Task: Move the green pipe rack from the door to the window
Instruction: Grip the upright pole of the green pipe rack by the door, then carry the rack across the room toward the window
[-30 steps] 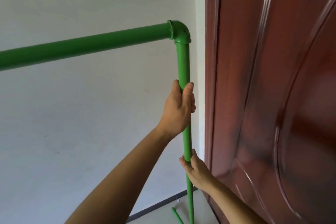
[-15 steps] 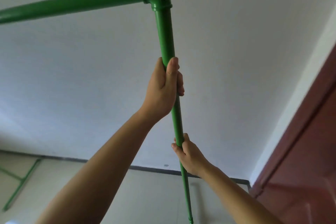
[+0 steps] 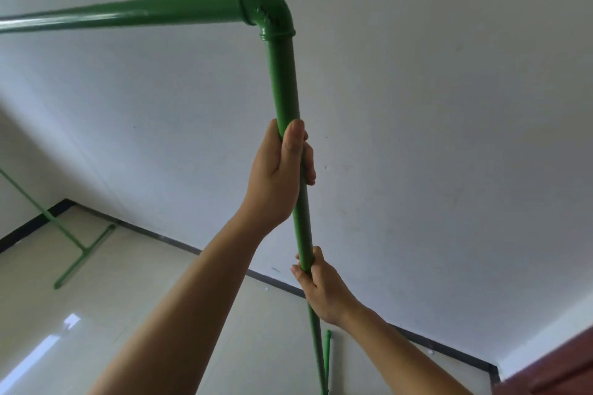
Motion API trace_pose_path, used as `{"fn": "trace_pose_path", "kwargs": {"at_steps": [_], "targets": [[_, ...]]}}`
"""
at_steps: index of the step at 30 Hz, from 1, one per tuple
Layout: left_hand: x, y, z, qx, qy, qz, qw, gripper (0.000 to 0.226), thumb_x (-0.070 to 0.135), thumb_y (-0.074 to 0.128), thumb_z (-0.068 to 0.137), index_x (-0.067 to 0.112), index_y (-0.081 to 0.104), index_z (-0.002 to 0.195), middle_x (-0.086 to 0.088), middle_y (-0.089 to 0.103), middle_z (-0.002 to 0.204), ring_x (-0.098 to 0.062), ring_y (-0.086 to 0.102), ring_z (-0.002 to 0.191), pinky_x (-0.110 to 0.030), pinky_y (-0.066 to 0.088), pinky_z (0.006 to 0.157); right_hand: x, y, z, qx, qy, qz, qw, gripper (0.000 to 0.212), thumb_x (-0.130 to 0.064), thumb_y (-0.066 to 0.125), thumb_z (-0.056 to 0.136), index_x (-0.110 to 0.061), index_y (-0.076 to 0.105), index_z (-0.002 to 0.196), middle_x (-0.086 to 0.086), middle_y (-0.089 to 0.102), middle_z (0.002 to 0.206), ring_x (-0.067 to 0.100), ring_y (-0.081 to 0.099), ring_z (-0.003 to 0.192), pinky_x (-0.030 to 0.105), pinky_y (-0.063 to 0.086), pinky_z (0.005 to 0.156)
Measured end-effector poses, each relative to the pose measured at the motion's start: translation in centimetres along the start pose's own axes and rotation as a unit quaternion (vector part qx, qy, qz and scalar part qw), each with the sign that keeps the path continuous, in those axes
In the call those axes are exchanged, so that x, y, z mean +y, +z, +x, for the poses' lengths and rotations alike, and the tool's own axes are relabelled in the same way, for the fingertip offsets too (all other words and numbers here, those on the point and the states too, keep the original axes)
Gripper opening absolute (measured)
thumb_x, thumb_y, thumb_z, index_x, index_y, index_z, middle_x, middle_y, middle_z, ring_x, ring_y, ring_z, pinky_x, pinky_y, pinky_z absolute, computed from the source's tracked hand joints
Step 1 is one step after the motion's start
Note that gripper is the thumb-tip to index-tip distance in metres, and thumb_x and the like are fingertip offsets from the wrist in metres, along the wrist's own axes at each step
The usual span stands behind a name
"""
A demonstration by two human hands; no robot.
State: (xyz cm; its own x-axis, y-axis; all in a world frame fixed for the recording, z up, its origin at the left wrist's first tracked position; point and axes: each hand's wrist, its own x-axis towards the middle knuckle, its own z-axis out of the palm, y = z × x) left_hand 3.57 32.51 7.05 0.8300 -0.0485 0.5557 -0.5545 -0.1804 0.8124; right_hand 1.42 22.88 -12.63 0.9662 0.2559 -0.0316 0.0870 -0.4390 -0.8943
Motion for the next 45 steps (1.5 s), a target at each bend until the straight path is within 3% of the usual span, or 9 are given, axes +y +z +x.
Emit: {"fn": "trace_pose_path", "kwargs": {"at_steps": [5,8,12,20,22,24,27,40,45], "targets": [[-1.0,-2.6,0.8,-0.045,-0.001,0.018,0.999,0.048,0.053,0.037,0.093,0.008,0.050,0.096,-0.008,0.062,0.071,-0.032,0.065,0.068,-0.056,0.057,0.072,-1.0,0.5,1.3,0.013,-0.009,0.070,0.997,0.012,-0.038,0.056,0.095,-0.029,0.053,0.101,0.000,0.060,0.077,0.002,0.051,0.059,0.017,0.049,0.060],[-1.0,-4.6,1.5,-0.032,-0.005,0.031,0.999,0.052,0.053,0.037,0.093,0.004,0.053,0.105,-0.013,0.064,0.088,-0.035,0.065,0.085,-0.057,0.056,0.078,-2.6,0.0,2.3,0.065,-0.029,0.142,0.987,0.009,-0.032,0.065,0.092,-0.027,0.059,0.095,0.021,0.066,0.083,0.017,0.059,0.065,0.020,0.051,0.063],[0.5,-8.0,3.7,0.048,-0.072,-0.112,0.990,0.060,0.057,0.023,0.096,0.008,0.054,0.114,-0.014,0.066,0.095,-0.029,0.065,0.092,-0.045,0.054,0.077,-4.9,-0.3,3.9,0.093,-0.092,0.207,0.970,0.009,-0.021,0.069,0.089,-0.014,0.064,0.086,0.013,0.069,0.072,0.031,0.067,0.069,0.035,0.059,0.069],[5.8,-12.7,11.7,0.245,-0.080,-0.454,0.853,0.063,0.054,0.051,0.094,-0.002,0.047,0.122,-0.019,0.064,0.095,-0.032,0.066,0.091,-0.044,0.054,0.096,-5.0,-0.3,5.1,0.086,-0.136,0.224,0.961,0.026,-0.020,0.071,0.086,-0.009,0.059,0.067,0.008,0.048,0.044,0.018,0.046,0.041,0.032,0.043,0.046],[6.5,-12.4,13.9,0.313,-0.081,-0.454,0.830,0.043,0.033,0.058,0.095,0.000,0.046,0.118,-0.018,0.061,0.090,-0.030,0.064,0.080,-0.040,0.056,0.092,-5.0,-0.2,5.3,0.082,-0.133,0.227,0.961,0.037,-0.023,0.071,0.086,-0.009,0.052,0.057,-0.001,0.043,0.043,0.014,0.042,0.040,0.029,0.039,0.044],[7.0,-11.6,15.3,0.370,-0.092,-0.405,0.831,0.006,0.005,0.054,0.089,-0.001,0.053,0.089,-0.011,0.058,0.072,-0.023,0.061,0.060,-0.031,0.058,0.072,-5.2,-0.3,5.5,0.078,-0.133,0.241,0.958,0.042,-0.028,0.070,0.084,-0.018,0.047,0.050,-0.003,0.042,0.041,0.010,0.041,0.039,0.024,0.038,0.043],[7.1,-11.1,15.9,0.425,-0.086,-0.367,0.823,0.026,-0.008,0.039,0.080,0.010,0.041,0.061,-0.004,0.044,0.048,-0.017,0.044,0.042,-0.031,0.050,0.078,-5.1,-0.2,5.4,0.088,-0.148,0.243,0.954,0.044,-0.027,0.071,0.082,-0.025,0.046,0.045,-0.005,0.043,0.036,0.006,0.040,0.035,0.013,0.034,0.042],[11.6,-10.9,12.0,0.482,-0.045,-0.308,0.819,0.033,-0.010,0.034,0.084,0.012,0.037,0.059,0.000,0.037,0.045,-0.013,0.037,0.044,-0.025,0.041,0.053,-4.9,1.4,4.2,0.091,-0.189,0.188,0.959,0.034,-0.018,0.082,0.073,-0.022,0.056,0.051,0.010,0.052,0.042,0.020,0.050,0.034,0.031,0.046,0.042],[12.2,-13.6,11.0,0.503,-0.026,-0.336,0.796,0.031,-0.008,0.032,0.081,0.013,0.038,0.059,0.002,0.039,0.042,-0.012,0.038,0.043,-0.028,0.043,0.073,-6.2,1.9,4.8,0.089,-0.228,0.201,0.949,0.030,-0.029,0.075,0.067,-0.020,0.051,0.051,0.006,0.041,0.038,0.003,0.037,0.034,0.019,0.034,0.041]]}}
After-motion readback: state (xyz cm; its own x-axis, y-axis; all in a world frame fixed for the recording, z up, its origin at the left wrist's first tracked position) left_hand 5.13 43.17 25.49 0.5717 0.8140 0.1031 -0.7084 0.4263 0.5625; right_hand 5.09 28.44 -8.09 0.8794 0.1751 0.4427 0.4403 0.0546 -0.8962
